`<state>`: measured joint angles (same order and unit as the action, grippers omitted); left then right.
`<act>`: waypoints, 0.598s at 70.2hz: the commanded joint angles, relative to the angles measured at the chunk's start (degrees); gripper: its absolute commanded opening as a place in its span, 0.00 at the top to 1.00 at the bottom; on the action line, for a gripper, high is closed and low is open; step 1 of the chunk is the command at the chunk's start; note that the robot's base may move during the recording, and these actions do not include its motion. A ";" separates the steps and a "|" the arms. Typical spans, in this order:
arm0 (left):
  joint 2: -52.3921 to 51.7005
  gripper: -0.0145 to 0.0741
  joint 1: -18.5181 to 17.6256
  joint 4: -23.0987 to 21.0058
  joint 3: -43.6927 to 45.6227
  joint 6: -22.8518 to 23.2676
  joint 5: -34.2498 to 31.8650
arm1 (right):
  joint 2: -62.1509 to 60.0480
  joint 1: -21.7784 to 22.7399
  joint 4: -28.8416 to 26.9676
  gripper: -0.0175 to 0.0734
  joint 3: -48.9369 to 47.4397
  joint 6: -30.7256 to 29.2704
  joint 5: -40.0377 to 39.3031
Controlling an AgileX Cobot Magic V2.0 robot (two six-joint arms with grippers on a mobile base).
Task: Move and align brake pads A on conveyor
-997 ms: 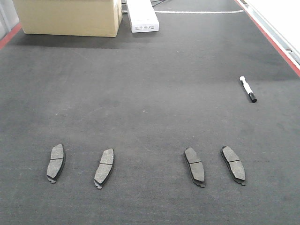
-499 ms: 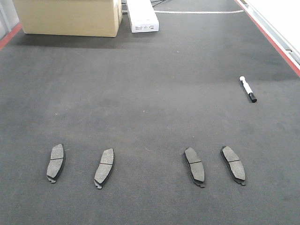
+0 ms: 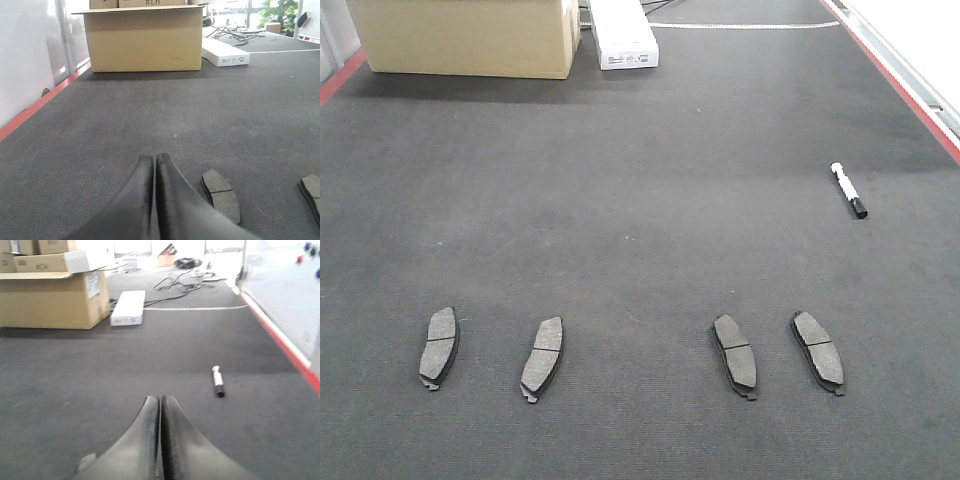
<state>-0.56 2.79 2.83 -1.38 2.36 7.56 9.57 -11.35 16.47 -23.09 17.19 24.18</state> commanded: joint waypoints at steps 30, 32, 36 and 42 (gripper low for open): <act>-0.97 0.85 -0.11 -0.03 0.55 0.34 -4.12 | -6.35 17.20 -11.23 0.82 11.55 -16.03 -18.11; -0.97 0.85 -0.11 -0.03 0.55 0.34 -4.12 | -7.10 17.20 -10.90 0.82 13.27 -15.75 -18.97; -0.97 0.85 -0.11 -0.03 0.55 0.34 -4.12 | -8.46 17.20 -10.76 0.82 16.07 -15.08 -20.34; -0.97 0.85 -0.11 -0.03 0.55 0.34 -4.12 | -9.66 17.20 -10.76 0.82 19.70 -12.83 -22.68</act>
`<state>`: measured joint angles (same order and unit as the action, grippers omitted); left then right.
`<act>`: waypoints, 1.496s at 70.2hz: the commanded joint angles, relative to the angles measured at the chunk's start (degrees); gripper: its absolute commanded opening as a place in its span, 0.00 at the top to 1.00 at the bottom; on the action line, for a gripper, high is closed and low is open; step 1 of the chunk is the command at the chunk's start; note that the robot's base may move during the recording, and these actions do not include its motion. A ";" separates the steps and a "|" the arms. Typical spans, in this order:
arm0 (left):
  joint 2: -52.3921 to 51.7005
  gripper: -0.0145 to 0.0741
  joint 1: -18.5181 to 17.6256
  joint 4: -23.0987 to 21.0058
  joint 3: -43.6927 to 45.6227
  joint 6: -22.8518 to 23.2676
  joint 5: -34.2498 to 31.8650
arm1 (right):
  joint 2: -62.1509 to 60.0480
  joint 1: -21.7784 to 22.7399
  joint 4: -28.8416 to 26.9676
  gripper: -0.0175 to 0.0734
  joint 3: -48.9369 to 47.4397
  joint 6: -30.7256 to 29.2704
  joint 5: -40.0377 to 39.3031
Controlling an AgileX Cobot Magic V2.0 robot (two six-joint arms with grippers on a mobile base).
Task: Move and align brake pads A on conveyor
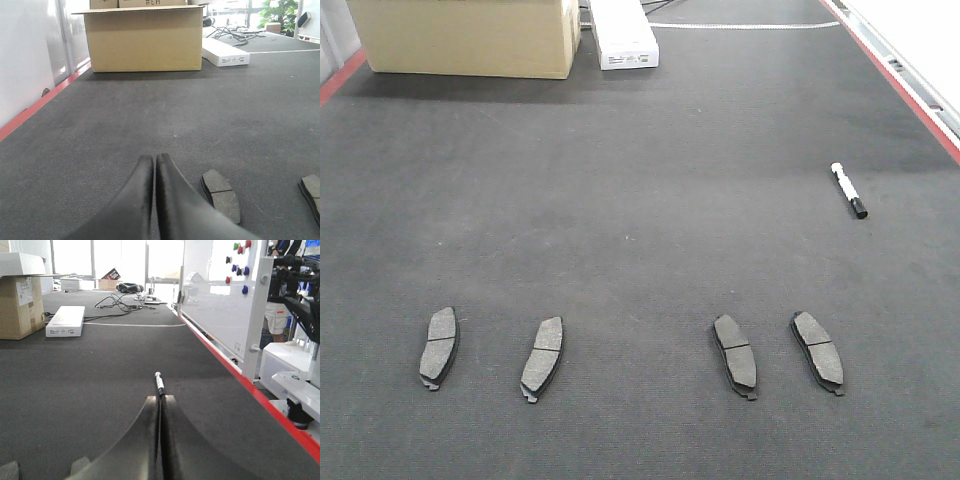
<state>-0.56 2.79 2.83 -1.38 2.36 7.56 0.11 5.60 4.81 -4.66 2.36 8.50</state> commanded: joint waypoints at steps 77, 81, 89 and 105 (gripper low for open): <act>-0.97 0.84 -0.11 -0.03 0.55 0.34 -4.12 | -1.32 -4.93 2.65 0.82 6.74 6.27 -12.53; -0.97 0.84 -0.11 -0.03 0.55 0.34 -4.12 | -1.32 -4.93 2.65 0.82 6.74 6.27 -12.53; -0.97 0.84 -0.11 -0.03 0.55 0.34 -4.12 | -1.32 -4.93 2.65 0.82 6.74 6.27 -12.53; -0.97 0.84 -0.11 -0.03 0.55 0.34 -4.12 | -1.32 -4.93 2.65 0.82 6.74 6.27 -12.53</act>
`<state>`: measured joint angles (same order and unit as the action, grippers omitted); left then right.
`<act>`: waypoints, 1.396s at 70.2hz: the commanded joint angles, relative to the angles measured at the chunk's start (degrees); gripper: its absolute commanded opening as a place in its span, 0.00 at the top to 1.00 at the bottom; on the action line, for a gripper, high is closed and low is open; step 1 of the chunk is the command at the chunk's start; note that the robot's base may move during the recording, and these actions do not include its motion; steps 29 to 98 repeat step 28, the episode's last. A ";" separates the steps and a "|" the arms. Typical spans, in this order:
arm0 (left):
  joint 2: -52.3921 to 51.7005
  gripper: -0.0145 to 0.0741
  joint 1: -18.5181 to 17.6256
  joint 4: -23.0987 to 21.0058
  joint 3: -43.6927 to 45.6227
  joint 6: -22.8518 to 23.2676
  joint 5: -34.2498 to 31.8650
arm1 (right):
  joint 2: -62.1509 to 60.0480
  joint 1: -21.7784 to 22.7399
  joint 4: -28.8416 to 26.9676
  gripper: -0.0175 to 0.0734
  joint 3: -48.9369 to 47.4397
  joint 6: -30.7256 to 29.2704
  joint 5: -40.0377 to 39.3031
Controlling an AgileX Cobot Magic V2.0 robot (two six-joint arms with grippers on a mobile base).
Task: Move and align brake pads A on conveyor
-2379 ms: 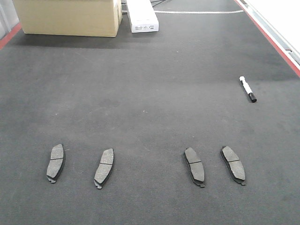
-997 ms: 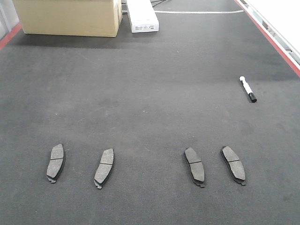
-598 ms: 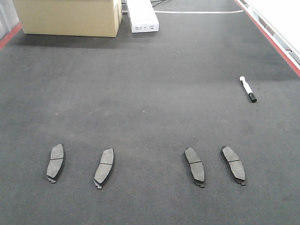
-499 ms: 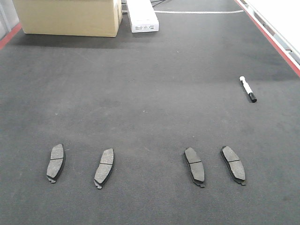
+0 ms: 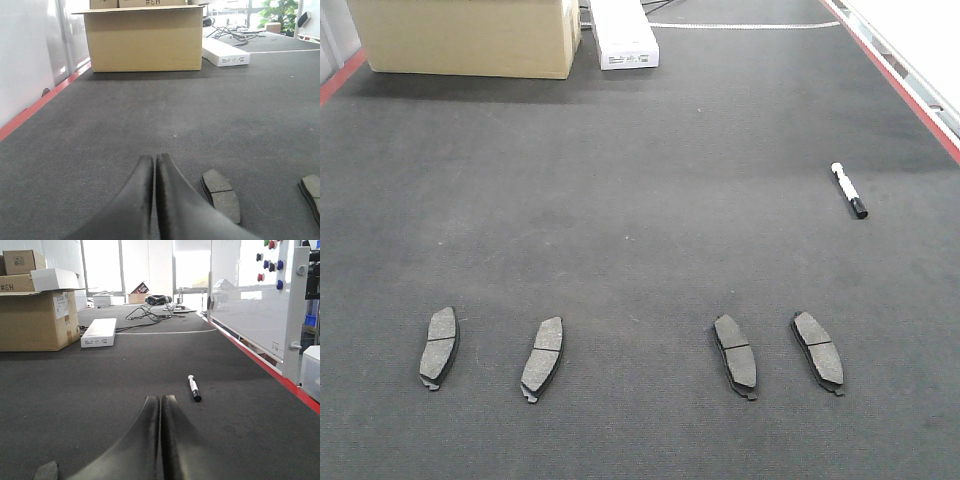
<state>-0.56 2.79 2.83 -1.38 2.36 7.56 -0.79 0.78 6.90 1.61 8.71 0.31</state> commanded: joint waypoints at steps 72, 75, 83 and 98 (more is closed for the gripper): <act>-0.97 0.84 -0.11 -0.03 0.55 0.34 -4.12 | -0.42 -0.11 0.56 0.82 0.47 -0.08 -4.40; -0.97 0.84 -0.11 -0.03 0.55 0.34 -4.12 | -0.42 -0.11 0.56 0.82 0.47 -0.08 -4.40; -0.97 0.84 -0.11 -0.03 0.55 0.34 -4.12 | -0.42 -0.11 0.56 0.82 0.47 -0.08 -4.40; -0.97 0.84 -0.11 -0.03 0.55 0.34 -4.12 | -0.42 -0.11 0.56 0.82 0.47 -0.08 -4.40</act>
